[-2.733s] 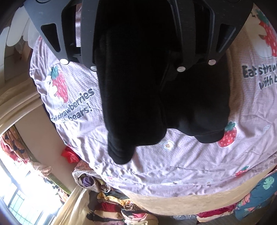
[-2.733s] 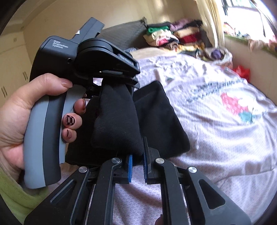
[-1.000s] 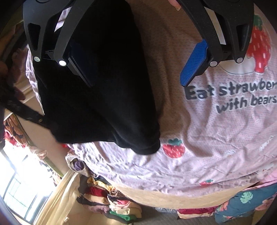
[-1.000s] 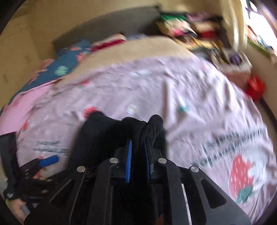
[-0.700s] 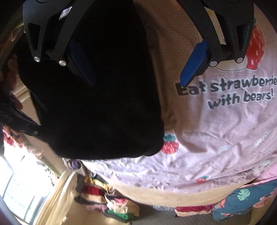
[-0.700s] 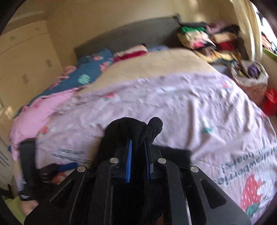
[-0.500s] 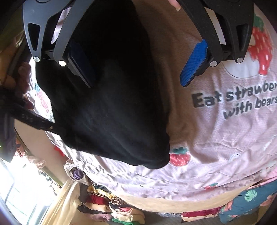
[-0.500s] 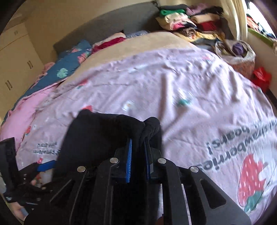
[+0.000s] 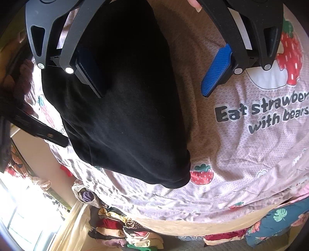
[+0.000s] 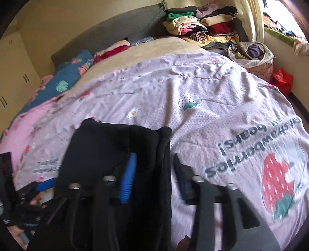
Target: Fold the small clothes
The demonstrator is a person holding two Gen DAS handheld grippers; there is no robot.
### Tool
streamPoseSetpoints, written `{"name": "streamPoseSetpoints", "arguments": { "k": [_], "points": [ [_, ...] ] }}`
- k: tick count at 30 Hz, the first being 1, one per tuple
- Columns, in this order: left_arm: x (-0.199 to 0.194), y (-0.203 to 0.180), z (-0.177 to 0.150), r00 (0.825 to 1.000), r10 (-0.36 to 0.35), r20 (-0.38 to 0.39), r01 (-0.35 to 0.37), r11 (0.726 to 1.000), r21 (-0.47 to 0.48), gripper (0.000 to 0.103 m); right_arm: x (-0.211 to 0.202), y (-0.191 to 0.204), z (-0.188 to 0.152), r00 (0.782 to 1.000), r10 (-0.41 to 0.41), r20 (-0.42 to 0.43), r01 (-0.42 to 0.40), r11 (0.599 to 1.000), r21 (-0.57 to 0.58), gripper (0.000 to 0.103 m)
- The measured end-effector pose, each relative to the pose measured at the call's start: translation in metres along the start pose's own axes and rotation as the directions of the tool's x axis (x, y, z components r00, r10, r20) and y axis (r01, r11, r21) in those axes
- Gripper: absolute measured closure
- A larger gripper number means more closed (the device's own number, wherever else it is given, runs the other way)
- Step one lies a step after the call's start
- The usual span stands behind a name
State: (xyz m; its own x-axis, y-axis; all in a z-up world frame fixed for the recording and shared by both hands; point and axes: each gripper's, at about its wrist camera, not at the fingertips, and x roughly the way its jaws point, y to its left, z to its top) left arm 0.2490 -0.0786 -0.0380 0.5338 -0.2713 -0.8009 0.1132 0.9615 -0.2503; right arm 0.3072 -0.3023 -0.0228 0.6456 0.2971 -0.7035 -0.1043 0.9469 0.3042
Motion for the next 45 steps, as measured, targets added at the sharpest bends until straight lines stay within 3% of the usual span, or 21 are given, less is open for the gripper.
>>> {"name": "streamPoseSetpoints", "arguments": {
  "k": [8, 11, 15, 16, 20, 22, 23, 28, 34, 45],
  "points": [
    [-0.010, 0.001, -0.007, 1.000, -0.006, 0.008, 0.006, 1.000, 0.001, 0.011, -0.058, 0.005, -0.045, 0.997, 0.072, 0.039, -0.073, 0.997, 0.030, 0.040],
    [-0.015, 0.001, -0.012, 1.000, -0.003, 0.011, 0.003, 1.000, 0.005, 0.012, -0.062, 0.012, -0.067, 0.999, 0.036, 0.008, -0.037, 0.999, 0.007, 0.040],
    [-0.023, -0.002, -0.020, 1.000, 0.000, 0.010, 0.000, 1.000, 0.021, 0.011, -0.051, 0.010, -0.086, 0.993, -0.104, -0.063, 0.105, 0.994, 0.011, 0.041],
    [-0.026, -0.004, -0.023, 1.000, -0.003, 0.006, 0.002, 1.000, 0.027, 0.011, -0.052, 0.005, -0.090, 0.992, -0.105, -0.069, 0.108, 0.993, 0.041, 0.041],
    [-0.041, -0.013, -0.037, 1.000, -0.006, 0.013, 0.005, 0.998, 0.060, 0.010, -0.072, -0.001, -0.101, 0.995, -0.092, -0.026, 0.094, 0.992, 0.088, 0.040],
    [-0.052, -0.018, -0.046, 1.000, -0.010, 0.021, 0.009, 0.997, 0.076, 0.010, -0.091, 0.001, -0.106, 0.997, -0.076, 0.017, 0.074, 0.994, 0.086, 0.029],
    [-0.055, -0.020, -0.048, 1.000, -0.013, 0.025, 0.011, 0.997, 0.082, 0.010, -0.102, 0.003, -0.109, 0.997, -0.067, 0.040, 0.063, 0.995, 0.079, 0.019],
    [-0.080, -0.035, -0.070, 0.998, -0.023, 0.055, 0.016, 0.993, 0.115, 0.010, -0.146, 0.021, -0.127, 0.990, -0.072, 0.120, 0.072, 0.997, 0.004, 0.008],
    [-0.097, -0.045, -0.095, 0.996, -0.052, 0.067, 0.044, 0.993, 0.112, 0.010, -0.172, 0.040, -0.158, 0.983, -0.099, 0.157, 0.110, 0.992, -0.065, 0.005],
    [-0.105, -0.051, -0.135, 0.995, -0.048, 0.085, 0.037, 0.991, 0.126, 0.010, -0.177, 0.054, -0.194, 0.977, -0.137, 0.161, 0.156, 0.982, -0.109, 0.005]
  ]
}}
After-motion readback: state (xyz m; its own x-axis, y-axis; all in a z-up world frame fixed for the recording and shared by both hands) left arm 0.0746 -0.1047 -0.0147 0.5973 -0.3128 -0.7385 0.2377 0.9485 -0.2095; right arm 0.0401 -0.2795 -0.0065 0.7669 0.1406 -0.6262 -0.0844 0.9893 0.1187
